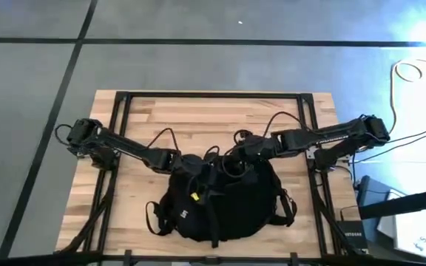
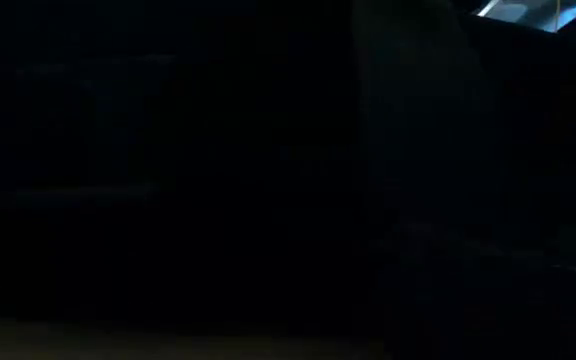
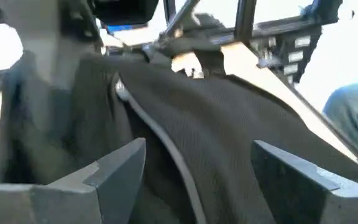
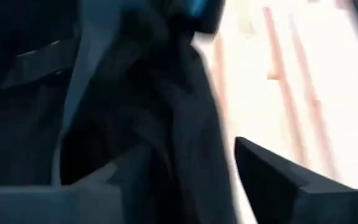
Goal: Unpack backpack
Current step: Close the black backpack
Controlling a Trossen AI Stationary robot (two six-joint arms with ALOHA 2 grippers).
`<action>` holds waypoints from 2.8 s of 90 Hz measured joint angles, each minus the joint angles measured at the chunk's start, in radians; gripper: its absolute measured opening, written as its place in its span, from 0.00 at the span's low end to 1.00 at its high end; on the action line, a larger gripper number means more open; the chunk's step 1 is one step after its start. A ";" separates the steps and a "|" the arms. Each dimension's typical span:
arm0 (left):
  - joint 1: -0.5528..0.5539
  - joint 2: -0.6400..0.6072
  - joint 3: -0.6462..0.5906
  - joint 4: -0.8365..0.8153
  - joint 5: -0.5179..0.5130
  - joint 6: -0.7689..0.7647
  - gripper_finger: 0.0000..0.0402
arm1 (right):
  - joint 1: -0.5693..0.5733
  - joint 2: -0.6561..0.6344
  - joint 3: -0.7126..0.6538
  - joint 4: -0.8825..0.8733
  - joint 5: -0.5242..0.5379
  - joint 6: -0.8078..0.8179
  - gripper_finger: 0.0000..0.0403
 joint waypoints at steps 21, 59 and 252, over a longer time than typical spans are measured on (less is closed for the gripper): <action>0.002 0.083 -0.015 0.154 0.025 0.027 0.69 | 0.092 -0.034 0.178 -0.294 0.212 0.048 0.57; 0.001 0.084 -0.012 0.359 0.016 0.028 0.69 | 0.246 -0.060 0.050 -0.405 0.123 0.543 0.56; -0.323 -0.129 0.148 -0.717 -0.428 -0.378 0.69 | 0.327 0.071 -0.432 0.704 0.263 0.650 0.55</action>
